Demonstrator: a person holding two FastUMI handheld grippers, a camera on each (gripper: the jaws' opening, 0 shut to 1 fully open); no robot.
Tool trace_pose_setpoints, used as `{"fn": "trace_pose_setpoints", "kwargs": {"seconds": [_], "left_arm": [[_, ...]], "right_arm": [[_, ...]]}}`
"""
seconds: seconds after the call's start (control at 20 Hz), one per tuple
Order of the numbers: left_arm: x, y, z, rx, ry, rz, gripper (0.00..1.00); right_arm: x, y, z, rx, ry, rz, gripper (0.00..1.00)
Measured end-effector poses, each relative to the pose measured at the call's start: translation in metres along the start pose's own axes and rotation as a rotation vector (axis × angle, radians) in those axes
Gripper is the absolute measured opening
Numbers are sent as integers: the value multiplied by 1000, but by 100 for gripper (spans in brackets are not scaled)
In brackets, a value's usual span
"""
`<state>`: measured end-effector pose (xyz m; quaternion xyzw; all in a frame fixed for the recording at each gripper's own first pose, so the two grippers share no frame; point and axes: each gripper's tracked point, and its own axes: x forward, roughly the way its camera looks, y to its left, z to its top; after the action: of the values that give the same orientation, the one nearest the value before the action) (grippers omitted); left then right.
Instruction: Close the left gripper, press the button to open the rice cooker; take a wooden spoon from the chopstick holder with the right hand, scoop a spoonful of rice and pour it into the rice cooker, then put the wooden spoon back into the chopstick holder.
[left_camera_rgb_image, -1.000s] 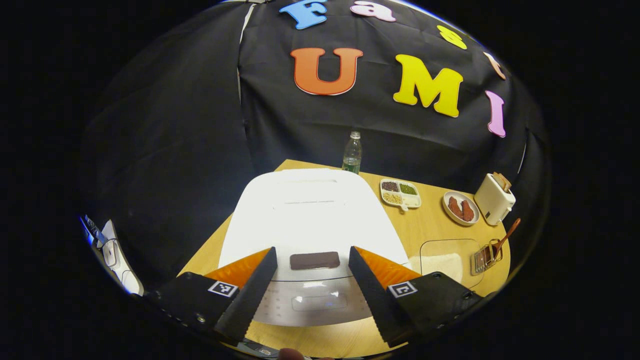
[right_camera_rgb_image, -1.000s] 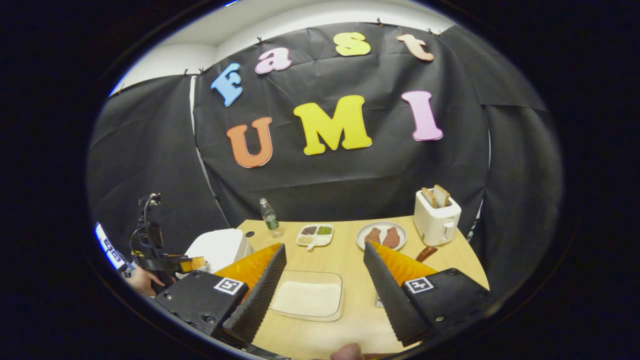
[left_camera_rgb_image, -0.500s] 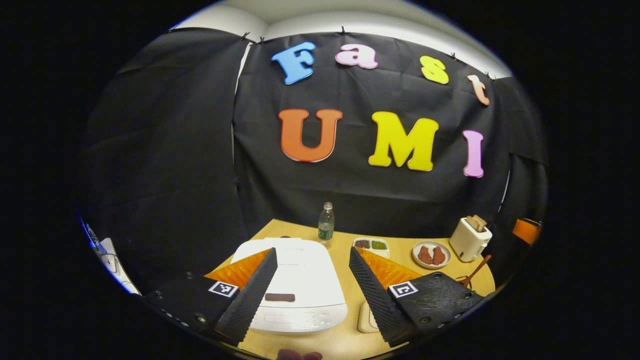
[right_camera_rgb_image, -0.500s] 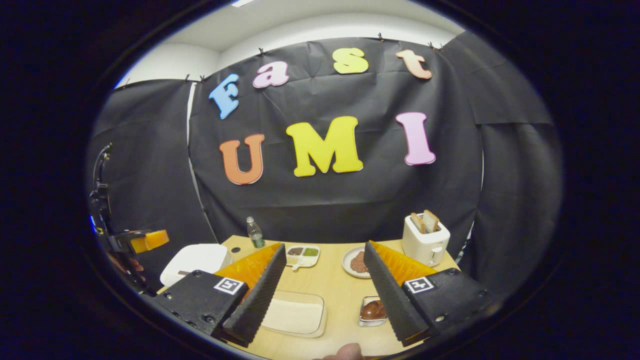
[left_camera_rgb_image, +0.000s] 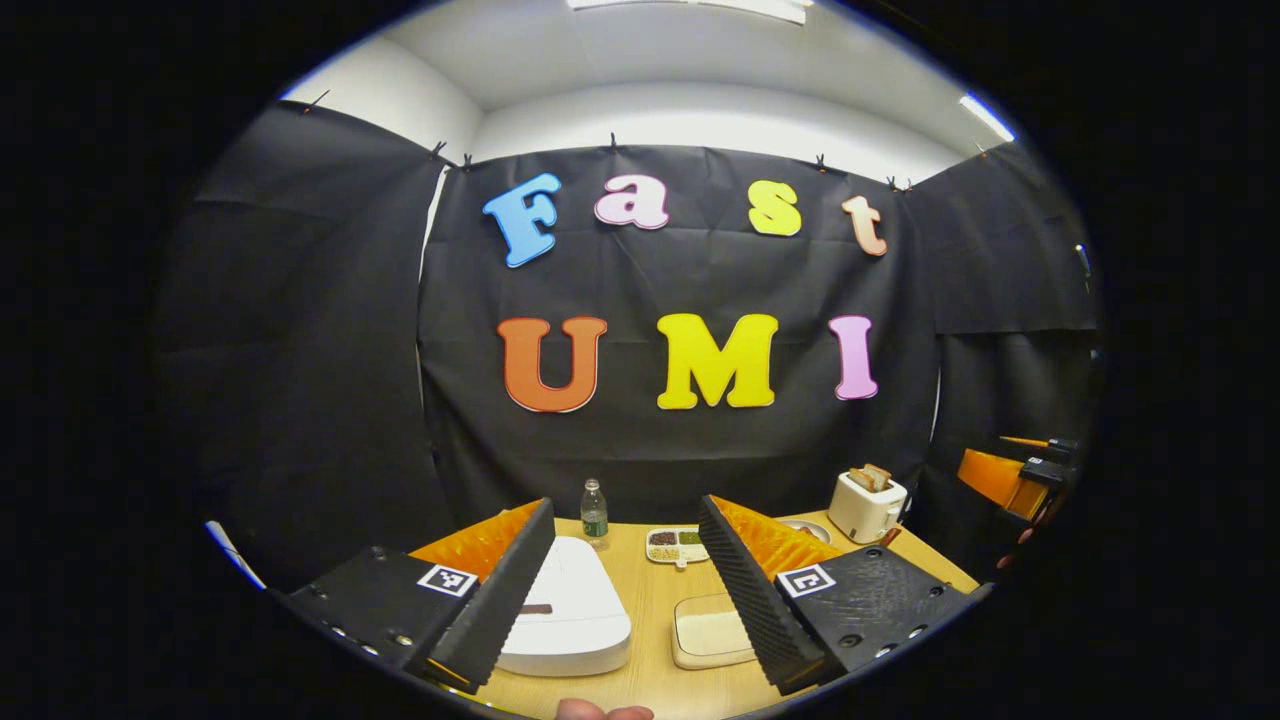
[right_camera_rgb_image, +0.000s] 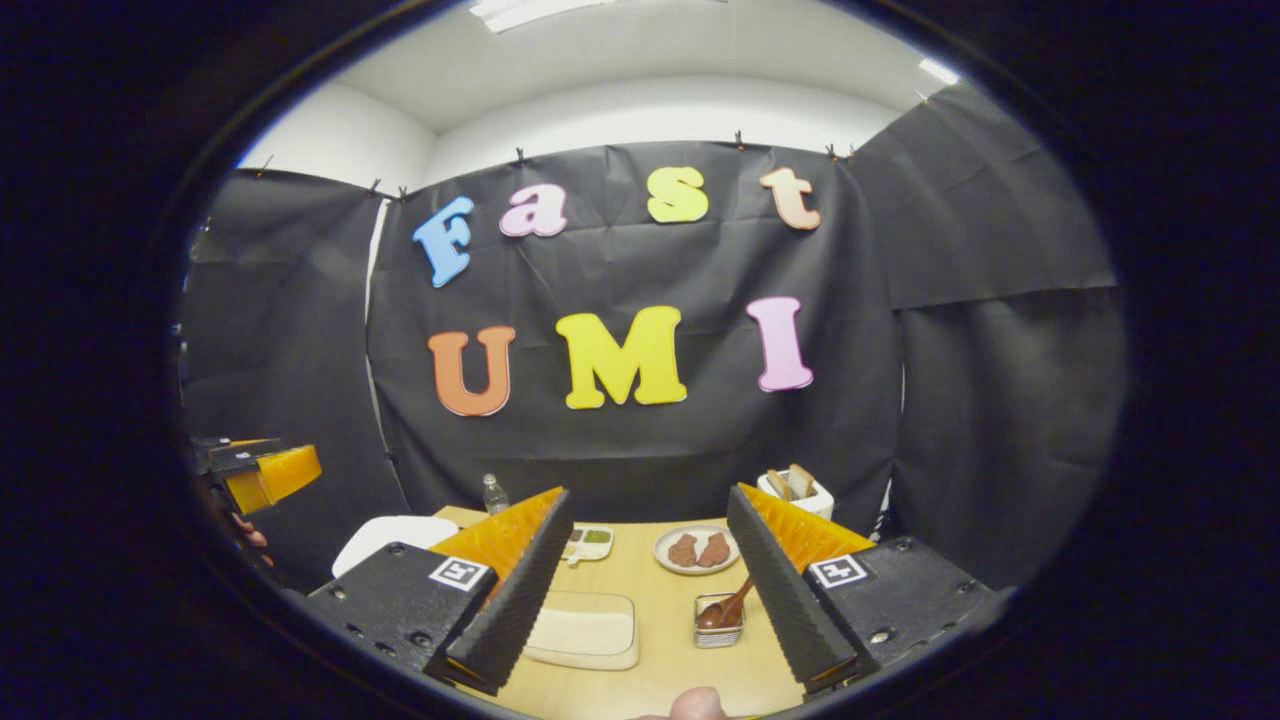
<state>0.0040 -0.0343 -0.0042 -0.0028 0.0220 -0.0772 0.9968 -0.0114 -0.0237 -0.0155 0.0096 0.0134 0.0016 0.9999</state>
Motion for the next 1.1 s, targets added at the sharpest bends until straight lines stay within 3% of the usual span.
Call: {"fn": "trace_pose_setpoints", "kwargs": {"seconds": [0.3,0.35,0.4,0.45,0.5,0.6,0.7,1.0,1.05,1.1], "left_arm": [[-60,-42,16,26,-71,-102,93],[-67,-47,16,27,-75,-111,93],[-71,-50,15,24,-76,-111,93],[-73,-50,14,25,-81,-105,87],[-75,-50,15,24,-82,-96,96],[-78,-56,21,23,-105,-92,96],[-77,-57,26,18,-128,-83,96],[-73,-54,22,35,-132,-51,96],[-72,-52,22,39,-131,-49,96],[-73,-52,21,44,-132,-47,96]], "right_arm": [[-65,14,11,-51,-34,-2,100],[-71,13,15,-59,-45,-5,96],[-75,12,18,-66,-58,-6,100],[-78,12,21,-70,-68,-3,100],[-79,12,20,-69,-69,2,100],[-81,14,19,-62,-67,17,96],[-81,11,18,-64,-66,23,100],[-76,-2,13,-29,-43,1,96],[-77,-4,14,-25,-42,-4,100],[-76,-5,14,-23,-44,-6,96]]}}
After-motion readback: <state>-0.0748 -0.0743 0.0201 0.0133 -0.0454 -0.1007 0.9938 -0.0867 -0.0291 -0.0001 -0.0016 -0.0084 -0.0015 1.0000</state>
